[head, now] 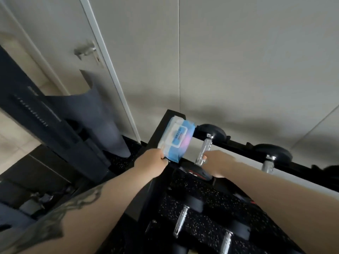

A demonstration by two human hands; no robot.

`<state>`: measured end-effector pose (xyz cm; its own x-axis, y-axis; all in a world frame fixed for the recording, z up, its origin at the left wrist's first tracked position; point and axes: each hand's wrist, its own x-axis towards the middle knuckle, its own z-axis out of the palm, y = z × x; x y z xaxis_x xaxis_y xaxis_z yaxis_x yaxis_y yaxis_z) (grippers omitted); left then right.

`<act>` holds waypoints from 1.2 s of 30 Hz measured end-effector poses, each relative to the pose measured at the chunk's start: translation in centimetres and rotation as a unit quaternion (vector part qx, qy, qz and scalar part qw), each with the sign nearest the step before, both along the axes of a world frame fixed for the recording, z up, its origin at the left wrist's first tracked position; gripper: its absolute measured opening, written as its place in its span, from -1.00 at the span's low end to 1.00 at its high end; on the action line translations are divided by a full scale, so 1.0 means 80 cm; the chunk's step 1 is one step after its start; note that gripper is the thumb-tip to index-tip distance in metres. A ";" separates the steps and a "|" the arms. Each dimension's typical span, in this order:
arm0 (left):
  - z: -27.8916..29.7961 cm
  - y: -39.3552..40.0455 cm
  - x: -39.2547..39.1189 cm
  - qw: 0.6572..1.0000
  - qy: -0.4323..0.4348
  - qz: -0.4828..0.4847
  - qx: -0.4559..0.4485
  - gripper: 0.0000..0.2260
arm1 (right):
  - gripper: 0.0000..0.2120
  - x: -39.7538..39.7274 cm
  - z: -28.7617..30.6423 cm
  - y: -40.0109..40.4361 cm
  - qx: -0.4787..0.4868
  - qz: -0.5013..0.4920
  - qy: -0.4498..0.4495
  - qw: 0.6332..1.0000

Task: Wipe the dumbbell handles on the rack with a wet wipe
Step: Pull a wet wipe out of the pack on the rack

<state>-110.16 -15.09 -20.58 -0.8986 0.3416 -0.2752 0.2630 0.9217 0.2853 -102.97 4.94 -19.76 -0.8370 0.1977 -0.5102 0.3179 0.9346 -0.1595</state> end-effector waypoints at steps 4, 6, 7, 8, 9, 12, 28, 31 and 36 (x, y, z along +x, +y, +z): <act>-0.016 0.039 -0.053 0.999 0.042 -0.013 0.027 -0.73 | -0.70 -0.039 -0.013 0.001 -0.035 -0.043 0.028 0.998; -0.025 0.064 -0.078 0.998 0.059 -0.023 0.025 -0.66 | -0.65 -0.051 -0.019 -0.001 -0.044 -0.085 0.047 0.994; -0.029 0.078 -0.089 0.997 0.068 -0.032 0.020 -0.60 | -0.62 -0.055 -0.025 -0.003 -0.041 -0.106 0.053 0.992; -0.035 0.089 -0.098 0.996 0.079 -0.046 0.014 -0.55 | -0.59 -0.059 -0.031 -0.005 -0.042 -0.128 0.054 0.989; -0.040 0.098 -0.104 0.994 0.090 -0.062 0.008 -0.50 | -0.55 -0.061 -0.035 -0.009 -0.044 -0.144 0.057 0.987; -0.058 0.109 -0.117 0.988 0.115 -0.104 -0.002 -0.42 | -0.43 -0.074 -0.046 -0.024 -0.046 -0.137 0.057 0.988; -0.064 0.071 -0.154 0.963 0.055 -0.130 0.230 -0.87 | -0.29 -0.115 -0.062 -0.053 -0.078 -0.124 0.021 0.989; -0.060 0.050 -0.163 0.951 0.013 -0.068 0.301 -0.85 | -0.35 -0.116 -0.058 -0.054 -0.070 -0.157 0.042 0.984; -0.066 0.016 -0.180 0.952 0.015 -0.023 0.306 -0.70 | -0.63 -0.131 -0.049 -0.055 -0.006 -0.187 0.148 0.971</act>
